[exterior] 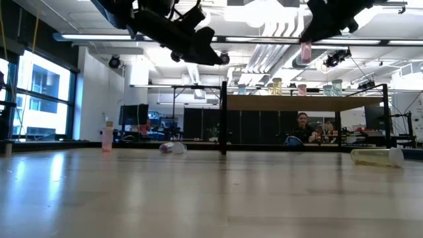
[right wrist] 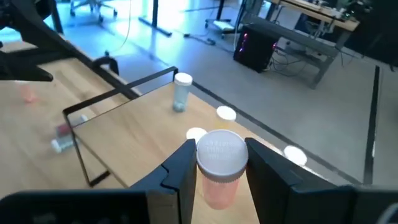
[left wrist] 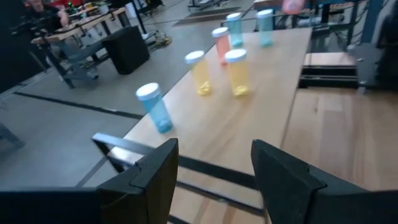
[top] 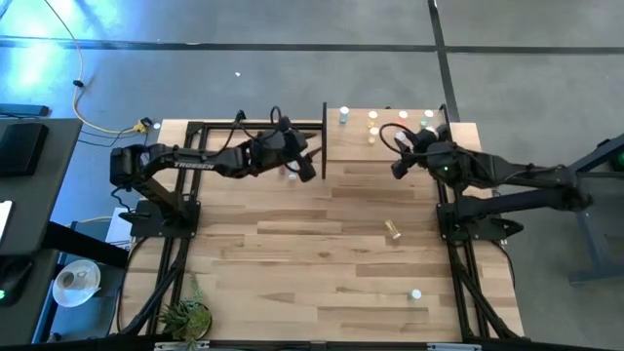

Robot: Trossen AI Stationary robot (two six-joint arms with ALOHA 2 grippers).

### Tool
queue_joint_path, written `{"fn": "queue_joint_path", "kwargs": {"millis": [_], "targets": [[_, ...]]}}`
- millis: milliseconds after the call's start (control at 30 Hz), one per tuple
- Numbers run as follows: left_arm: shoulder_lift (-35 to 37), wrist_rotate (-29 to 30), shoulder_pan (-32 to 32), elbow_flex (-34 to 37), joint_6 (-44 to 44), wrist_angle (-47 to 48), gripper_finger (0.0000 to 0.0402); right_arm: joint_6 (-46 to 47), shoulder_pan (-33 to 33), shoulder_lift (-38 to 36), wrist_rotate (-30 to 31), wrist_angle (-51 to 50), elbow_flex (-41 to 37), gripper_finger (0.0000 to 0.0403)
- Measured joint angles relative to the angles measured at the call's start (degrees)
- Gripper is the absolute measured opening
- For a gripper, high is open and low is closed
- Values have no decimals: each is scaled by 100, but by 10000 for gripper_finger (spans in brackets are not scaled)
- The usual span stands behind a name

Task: Pick and place medicine bottles onto shelf by color
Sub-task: Put the bottom pink medicine bottle aligned with the other pink medicine bottle on the shelf

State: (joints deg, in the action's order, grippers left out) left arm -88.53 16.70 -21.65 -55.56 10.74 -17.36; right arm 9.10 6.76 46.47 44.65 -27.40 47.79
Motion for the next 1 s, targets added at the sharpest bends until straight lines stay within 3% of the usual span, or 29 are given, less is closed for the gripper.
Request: {"fn": "queue_joint_path", "kwargs": {"millis": [133,367,800,1000], "targets": [[0,-64,-88,-1,0,117,190,9,204,-186,10,797,-588,108],[0,-983,-311,-1,-2,85,189,160,654,-147,304,1565,-1295,108],[0,-1046,-496,-1,-14,86,189,578,1330,188,459,1609,-1499,108],[0,-1044,-496,-1,-24,135,189,658,1585,529,161,1727,-1499,108]]}}
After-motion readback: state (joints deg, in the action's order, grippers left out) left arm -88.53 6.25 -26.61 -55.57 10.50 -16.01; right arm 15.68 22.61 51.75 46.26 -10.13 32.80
